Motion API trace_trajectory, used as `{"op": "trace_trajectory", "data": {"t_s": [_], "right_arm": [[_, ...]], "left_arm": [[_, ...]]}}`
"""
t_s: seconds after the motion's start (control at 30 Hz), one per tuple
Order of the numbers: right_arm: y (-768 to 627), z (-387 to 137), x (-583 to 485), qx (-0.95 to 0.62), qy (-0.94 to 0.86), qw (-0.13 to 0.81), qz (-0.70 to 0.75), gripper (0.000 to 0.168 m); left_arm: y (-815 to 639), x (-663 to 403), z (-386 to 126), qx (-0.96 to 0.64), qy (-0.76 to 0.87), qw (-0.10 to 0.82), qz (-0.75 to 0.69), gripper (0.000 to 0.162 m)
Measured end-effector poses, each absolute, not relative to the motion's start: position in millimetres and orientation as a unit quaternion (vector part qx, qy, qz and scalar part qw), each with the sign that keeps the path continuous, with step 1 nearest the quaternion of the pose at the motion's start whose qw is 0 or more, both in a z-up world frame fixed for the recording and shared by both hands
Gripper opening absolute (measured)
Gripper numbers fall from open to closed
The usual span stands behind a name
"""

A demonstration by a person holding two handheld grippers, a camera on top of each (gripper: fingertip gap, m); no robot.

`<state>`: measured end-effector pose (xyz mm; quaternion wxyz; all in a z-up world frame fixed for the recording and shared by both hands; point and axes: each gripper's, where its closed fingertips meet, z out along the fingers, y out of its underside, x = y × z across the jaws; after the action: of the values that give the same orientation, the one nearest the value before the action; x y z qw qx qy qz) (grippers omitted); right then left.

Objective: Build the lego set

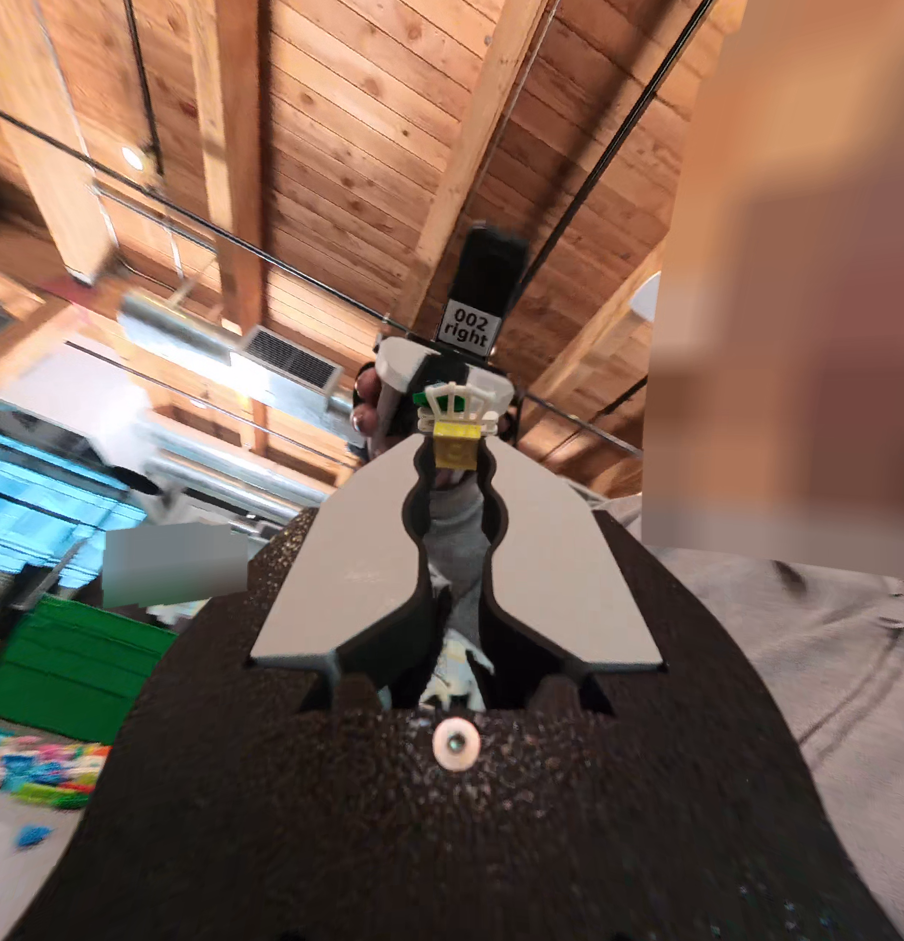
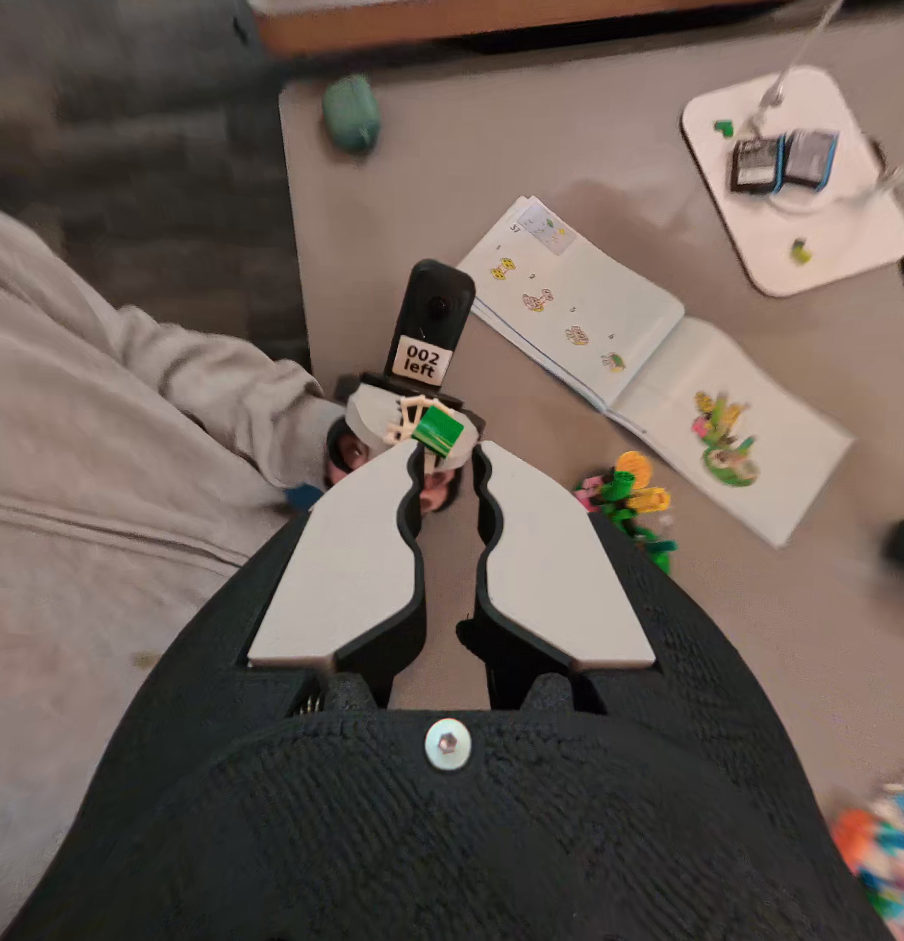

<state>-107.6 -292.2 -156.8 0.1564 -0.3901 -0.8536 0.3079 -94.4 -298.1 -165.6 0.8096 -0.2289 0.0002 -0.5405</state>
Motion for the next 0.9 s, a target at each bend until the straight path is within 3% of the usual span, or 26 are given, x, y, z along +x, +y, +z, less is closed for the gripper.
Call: {"op": "trace_trajectory", "data": {"t_s": [0.13,0.9], "right_arm": [[-291,-160,-114,-0.468,-0.813,0.124,0.324,0.022],[-302,-165,-106,-0.428,-0.832,0.096,0.341,0.016]], "left_arm": [[-296,-92,-166,-0.255,0.007,0.838,-0.483,0.016],[-293,-97,-168,-0.263,-0.011,0.863,-0.431,0.016]]}}
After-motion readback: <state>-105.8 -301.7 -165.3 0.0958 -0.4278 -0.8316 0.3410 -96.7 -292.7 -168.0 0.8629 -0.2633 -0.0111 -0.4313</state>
